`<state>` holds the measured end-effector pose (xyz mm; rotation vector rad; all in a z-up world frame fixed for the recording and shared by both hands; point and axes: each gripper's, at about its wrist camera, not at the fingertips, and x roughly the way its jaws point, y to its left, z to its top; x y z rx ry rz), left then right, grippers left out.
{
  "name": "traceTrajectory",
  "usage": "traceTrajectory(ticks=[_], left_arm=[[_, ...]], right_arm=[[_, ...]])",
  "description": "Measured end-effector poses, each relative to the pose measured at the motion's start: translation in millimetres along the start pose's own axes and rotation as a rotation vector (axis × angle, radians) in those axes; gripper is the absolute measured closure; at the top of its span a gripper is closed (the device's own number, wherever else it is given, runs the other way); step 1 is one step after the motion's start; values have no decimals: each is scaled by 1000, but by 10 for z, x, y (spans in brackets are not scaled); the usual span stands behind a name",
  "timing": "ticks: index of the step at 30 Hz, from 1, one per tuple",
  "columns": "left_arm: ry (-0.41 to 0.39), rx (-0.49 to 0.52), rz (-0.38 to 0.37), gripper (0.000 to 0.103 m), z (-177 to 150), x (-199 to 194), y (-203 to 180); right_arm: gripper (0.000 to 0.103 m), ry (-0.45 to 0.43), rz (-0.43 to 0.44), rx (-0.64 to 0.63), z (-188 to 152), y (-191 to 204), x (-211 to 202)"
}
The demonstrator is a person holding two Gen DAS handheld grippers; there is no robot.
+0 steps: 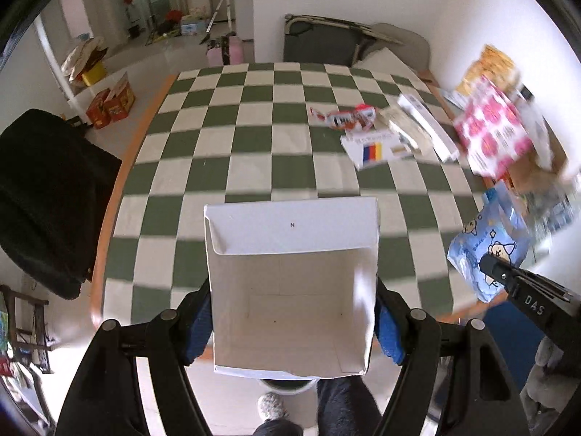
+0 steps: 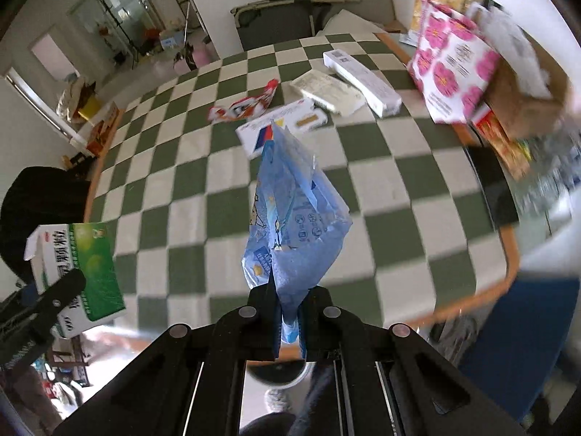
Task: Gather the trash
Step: 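Grasp the white medicine box with left tool while right tool grasps blue wrapper, then carry the box and wrapper to the bin and release both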
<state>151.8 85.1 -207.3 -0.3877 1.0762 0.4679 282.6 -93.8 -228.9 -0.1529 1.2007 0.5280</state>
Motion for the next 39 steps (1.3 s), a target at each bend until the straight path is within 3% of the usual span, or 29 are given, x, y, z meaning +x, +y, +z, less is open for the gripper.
traceTrajectory(ticks=[7, 13, 19, 22, 28, 31, 32, 34, 36, 37, 39], left_arm=[[73, 37, -48, 32, -790, -75, 174], [223, -2, -73, 32, -1494, 362, 260], [401, -95, -80, 32, -2209, 1491, 368], [477, -134, -83, 32, -2517, 2282, 408], [557, -225, -119, 29, -2919, 3503, 485], [568, -238, -92, 20, -3008, 3851, 550], [567, -235, -80, 5, -3032, 3913, 557], [566, -221, -48, 0, -3121, 4027, 596], [577, -198, -7, 0, -3200, 4088, 635], [581, -190, 9, 0, -3233, 4110, 642], [583, -172, 42, 0, -3287, 4095, 686]], right_arm=[[96, 61, 18, 29, -1084, 210, -231], [96, 197, 33, 67, -1884, 121, 165], [96, 400, 101, 145, -2670, -192, 1340], [96, 469, 117, 163, -2979, -334, 2066], [96, 568, 141, 178, -3383, -526, 3458], [96, 590, 144, 164, -3504, -562, 4020], [95, 602, 142, 154, -3531, -556, 4178], [89, 632, 144, 123, -3575, -524, 4456], [52, 642, 138, 98, -3614, -500, 4662], [43, 634, 118, 74, -3637, -488, 4738], [11, 617, 83, 32, -3620, -485, 4799]])
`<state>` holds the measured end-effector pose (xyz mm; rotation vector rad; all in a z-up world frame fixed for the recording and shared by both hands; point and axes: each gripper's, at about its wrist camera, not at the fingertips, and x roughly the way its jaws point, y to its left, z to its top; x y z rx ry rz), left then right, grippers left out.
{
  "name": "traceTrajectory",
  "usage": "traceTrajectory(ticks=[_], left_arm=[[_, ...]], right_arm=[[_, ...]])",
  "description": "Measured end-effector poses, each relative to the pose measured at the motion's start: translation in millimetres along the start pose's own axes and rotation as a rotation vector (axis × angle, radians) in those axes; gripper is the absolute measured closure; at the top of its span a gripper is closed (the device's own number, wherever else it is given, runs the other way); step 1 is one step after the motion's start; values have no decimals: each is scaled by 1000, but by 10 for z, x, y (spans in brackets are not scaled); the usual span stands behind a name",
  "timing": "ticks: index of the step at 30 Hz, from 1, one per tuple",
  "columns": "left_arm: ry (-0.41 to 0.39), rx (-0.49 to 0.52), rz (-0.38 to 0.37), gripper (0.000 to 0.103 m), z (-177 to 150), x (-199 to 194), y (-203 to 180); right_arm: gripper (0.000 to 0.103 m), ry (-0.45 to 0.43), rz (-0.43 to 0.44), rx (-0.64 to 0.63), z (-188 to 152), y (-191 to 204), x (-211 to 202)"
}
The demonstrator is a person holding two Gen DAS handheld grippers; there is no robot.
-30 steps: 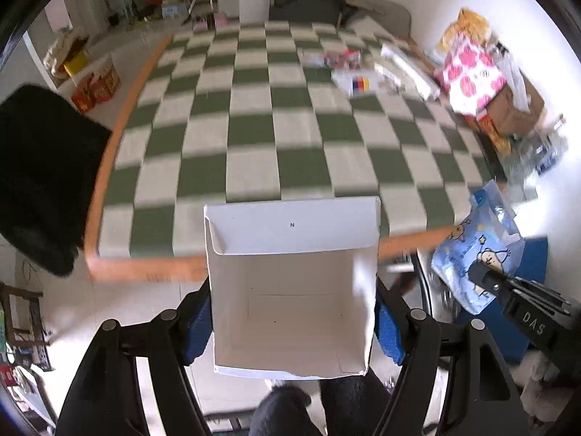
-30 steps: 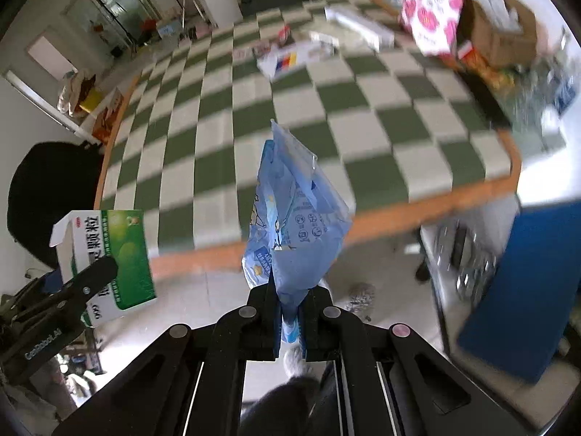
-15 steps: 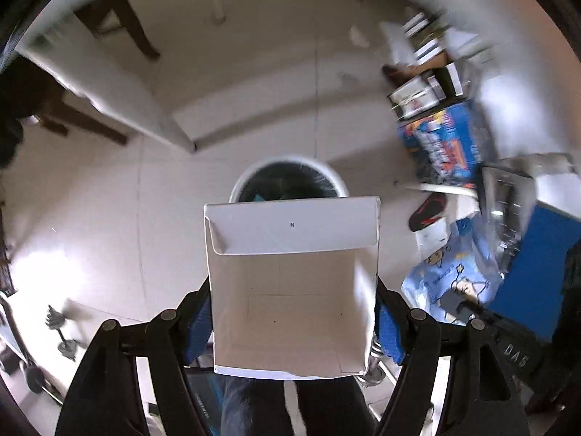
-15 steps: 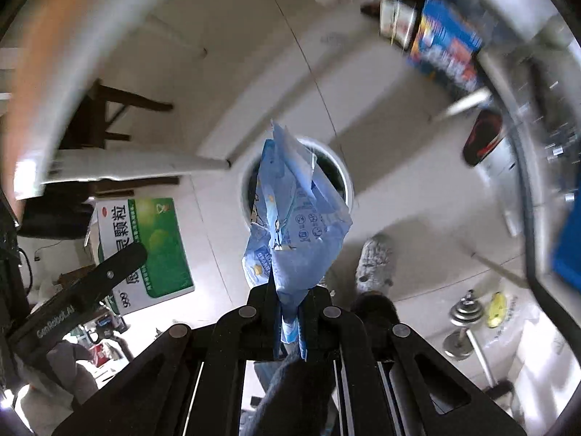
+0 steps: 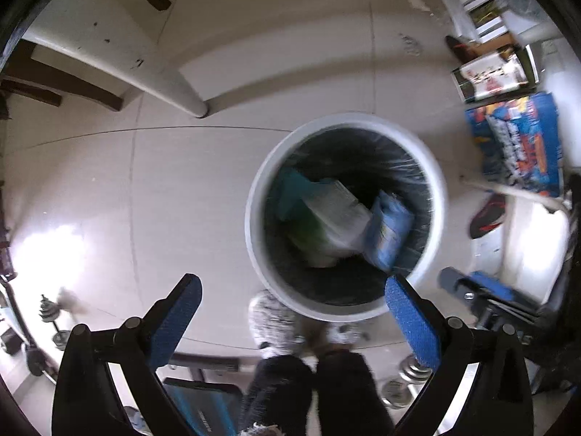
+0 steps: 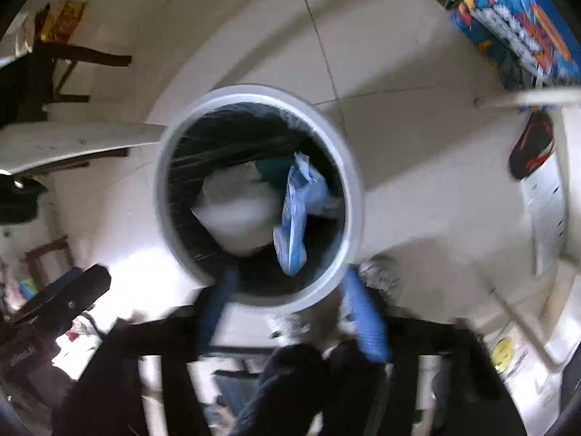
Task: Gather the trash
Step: 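Carry the box and wrapper to the bin and release both, then raise both tools back toward the table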
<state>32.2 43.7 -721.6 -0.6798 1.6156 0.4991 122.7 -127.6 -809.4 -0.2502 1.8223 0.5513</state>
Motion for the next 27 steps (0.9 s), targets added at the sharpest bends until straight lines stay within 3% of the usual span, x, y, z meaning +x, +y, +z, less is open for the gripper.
traceTrajectory(ticks=[2, 10, 20, 27], left_arm=[[-1, 8, 31, 0, -52, -20, 42], [-41, 28, 75, 0, -127, -310, 28], [-94, 42, 81, 0, -464, -1188, -34], [-129, 59, 66, 0, -830, -2071, -96]], right_arm=[[3, -19, -64, -35, -9, 41, -14], [0, -128, -221, -112, -150, 133, -448], [0, -179, -195, -90, -567, 296, -1383], [0, -243, -185, -91, -1032, 542, -2408]])
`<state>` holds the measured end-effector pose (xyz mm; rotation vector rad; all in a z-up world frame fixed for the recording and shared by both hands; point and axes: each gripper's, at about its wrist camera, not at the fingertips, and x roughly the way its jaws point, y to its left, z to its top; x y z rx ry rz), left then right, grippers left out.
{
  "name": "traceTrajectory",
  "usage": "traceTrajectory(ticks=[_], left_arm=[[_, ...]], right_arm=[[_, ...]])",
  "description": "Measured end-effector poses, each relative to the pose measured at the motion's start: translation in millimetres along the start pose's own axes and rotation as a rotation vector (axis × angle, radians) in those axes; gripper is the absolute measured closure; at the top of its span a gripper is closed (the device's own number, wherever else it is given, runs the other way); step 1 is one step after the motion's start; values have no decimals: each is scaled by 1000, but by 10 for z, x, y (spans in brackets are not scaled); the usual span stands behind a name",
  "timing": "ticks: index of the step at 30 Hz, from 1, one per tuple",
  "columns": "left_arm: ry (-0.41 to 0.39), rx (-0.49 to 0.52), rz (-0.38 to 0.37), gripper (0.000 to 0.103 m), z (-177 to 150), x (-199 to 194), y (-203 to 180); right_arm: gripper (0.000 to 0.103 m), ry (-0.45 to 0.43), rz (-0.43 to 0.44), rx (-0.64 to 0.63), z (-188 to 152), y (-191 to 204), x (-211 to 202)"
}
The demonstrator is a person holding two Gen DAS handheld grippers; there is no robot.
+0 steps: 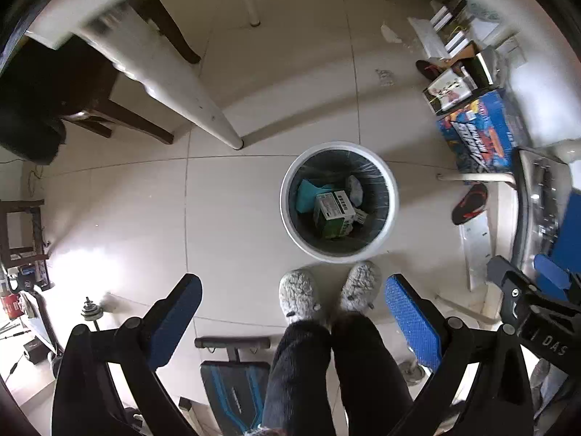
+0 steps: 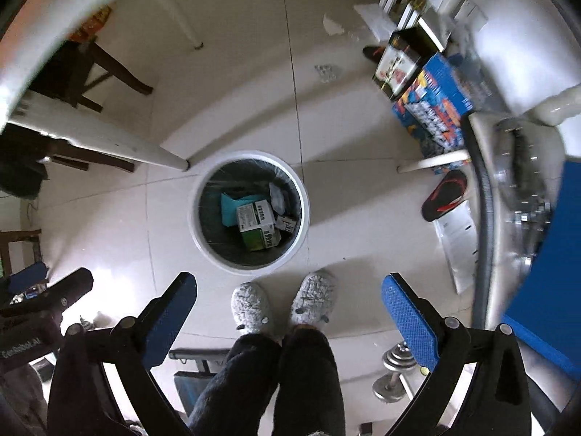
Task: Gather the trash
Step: 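Raise both tools back toward the table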
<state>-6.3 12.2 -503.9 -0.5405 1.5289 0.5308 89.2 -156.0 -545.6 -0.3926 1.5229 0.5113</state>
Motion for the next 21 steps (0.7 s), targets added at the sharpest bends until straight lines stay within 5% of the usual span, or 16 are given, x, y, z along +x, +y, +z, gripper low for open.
traceTrajectory(ticks=[12, 17, 21], left_arm=[[-116, 39, -38, 0, -270, -1574, 92], [-210, 41, -30, 0, -65, -2079, 49], [-288, 35, -17, 0, 347, -2387, -68]], right_arm=[[0, -79, 60, 50, -370, 222, -1835], [0, -122, 128, 94, -265, 267, -2342], [0, -160, 173, 143, 129, 188, -2648]])
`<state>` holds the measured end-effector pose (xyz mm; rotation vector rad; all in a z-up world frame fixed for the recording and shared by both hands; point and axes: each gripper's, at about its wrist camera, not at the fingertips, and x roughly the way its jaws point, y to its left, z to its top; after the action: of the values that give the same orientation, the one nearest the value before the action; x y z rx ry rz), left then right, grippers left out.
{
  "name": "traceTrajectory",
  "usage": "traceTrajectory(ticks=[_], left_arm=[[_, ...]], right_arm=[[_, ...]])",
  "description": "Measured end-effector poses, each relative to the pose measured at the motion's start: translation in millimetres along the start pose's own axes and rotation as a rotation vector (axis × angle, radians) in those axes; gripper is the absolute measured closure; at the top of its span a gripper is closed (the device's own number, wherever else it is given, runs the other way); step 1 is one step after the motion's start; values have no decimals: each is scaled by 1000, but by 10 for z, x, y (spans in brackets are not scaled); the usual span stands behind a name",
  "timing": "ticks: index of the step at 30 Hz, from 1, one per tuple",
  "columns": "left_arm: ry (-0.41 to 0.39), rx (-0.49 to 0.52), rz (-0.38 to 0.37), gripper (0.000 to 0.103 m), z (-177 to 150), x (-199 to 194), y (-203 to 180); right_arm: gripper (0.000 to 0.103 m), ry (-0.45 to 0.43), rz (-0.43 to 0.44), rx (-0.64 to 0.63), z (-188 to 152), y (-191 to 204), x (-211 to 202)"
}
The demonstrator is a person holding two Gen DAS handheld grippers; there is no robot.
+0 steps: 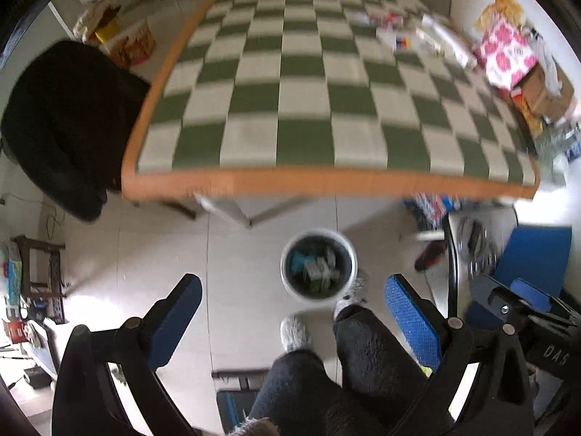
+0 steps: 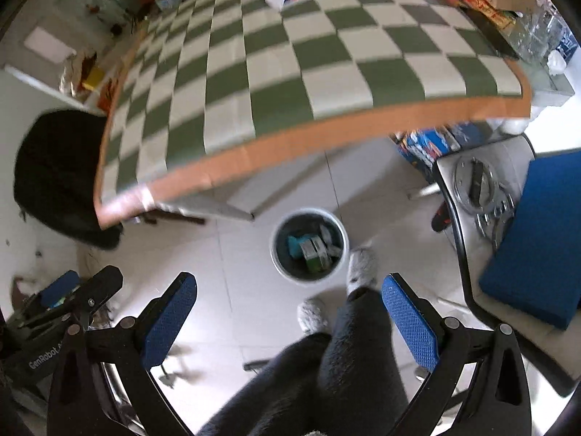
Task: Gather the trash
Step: 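Raise both tools back toward the table, then grasp the white medicine box with left tool while right tool grasps white Doctor box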
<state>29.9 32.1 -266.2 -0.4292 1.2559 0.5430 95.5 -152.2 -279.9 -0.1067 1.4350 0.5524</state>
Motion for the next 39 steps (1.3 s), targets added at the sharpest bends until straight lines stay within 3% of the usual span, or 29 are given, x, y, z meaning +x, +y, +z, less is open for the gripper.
traceTrajectory(ticks=[6, 14, 18, 22, 26, 28, 29, 30, 32, 35, 39], left_arm=[[-79, 24, 46, 0, 802, 27, -305], [-70, 47, 86, 0, 2279, 550, -983], [-26, 154, 152, 0, 2931, 979, -1385], [4, 356, 171, 0, 3439, 1481, -1816], [74, 554, 120, 0, 3676, 1871, -2150], [123, 610, 63, 1, 3746, 2007, -2254], [149, 628, 37, 6, 3775, 2071, -2290], [171, 645, 21, 14, 3809, 2140, -2325], [195, 671, 7, 24, 3868, 2230, -2375], [220, 703, -23, 24, 3941, 2302, -2445], [239, 805, 3, 20, 3932, 2352, -2588]], right_arm=[[0, -60, -12, 24, 1009, -215, -151], [0, -52, -63, 12, 3005, -804, 25], [0, -19, -77, 32, 3968, -1155, 271], [0, 13, -101, 19, 4736, -1391, 598], [2, 55, -127, -20, 5202, -1558, 928], [13, 75, -134, -36, 5391, -1626, 1102], [28, 81, -137, -41, 5444, -1651, 1161], [31, 91, -137, -47, 5511, -1676, 1240], [33, 68, -177, -68, 5597, -1683, 1277], [33, 69, -138, -60, 5712, -1732, 1338], [32, 105, -127, -47, 5799, -1809, 1511]])
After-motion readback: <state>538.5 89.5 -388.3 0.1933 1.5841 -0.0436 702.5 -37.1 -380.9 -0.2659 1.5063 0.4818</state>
